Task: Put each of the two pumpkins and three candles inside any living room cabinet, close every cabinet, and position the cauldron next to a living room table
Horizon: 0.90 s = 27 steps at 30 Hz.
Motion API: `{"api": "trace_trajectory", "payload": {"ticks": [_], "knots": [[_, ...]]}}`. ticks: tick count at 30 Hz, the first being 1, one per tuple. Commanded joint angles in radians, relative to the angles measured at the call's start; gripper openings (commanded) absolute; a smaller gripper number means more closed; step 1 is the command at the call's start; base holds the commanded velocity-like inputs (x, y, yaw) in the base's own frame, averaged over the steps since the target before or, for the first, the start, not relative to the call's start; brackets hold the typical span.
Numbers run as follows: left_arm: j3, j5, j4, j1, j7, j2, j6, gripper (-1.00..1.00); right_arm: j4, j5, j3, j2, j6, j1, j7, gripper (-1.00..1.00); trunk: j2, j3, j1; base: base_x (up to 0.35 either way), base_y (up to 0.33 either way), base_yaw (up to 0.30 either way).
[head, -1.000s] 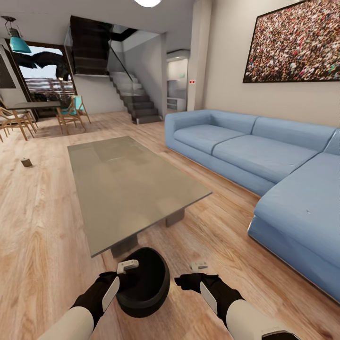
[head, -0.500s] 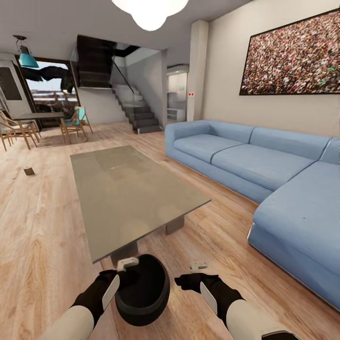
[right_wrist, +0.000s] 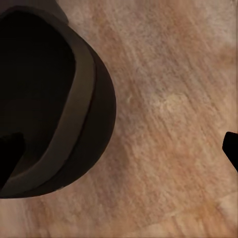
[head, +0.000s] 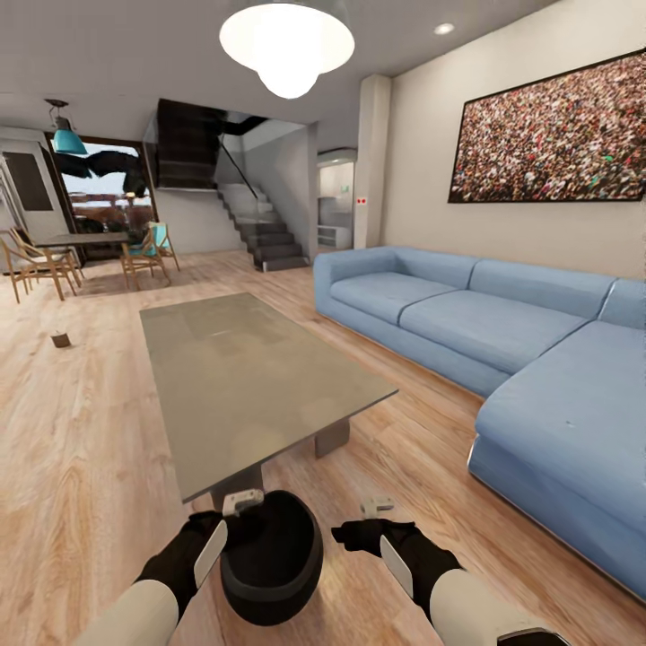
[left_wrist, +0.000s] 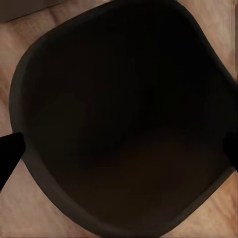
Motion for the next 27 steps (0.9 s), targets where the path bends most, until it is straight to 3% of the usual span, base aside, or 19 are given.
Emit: {"api": "trace_trajectory", "payload": {"ticks": [1,27], "knots": [[0.006,0.007,-0.002,0.0,0.001,-0.001,0.007,1.0,-0.001,-0.006,0.004,0.0,0.005,0.0,-0.001,1.0,0.0,0.003,-0.001,-0.01,0.0,0.0],[0.007,0.009,-0.004,0.0,0.002,0.0,0.008,1.0,-0.003,-0.006,0.003,0.0,0.004,0.0,-0.001,1.0,0.006,0.103,-0.012,-0.089,0.0,0.0]]}}
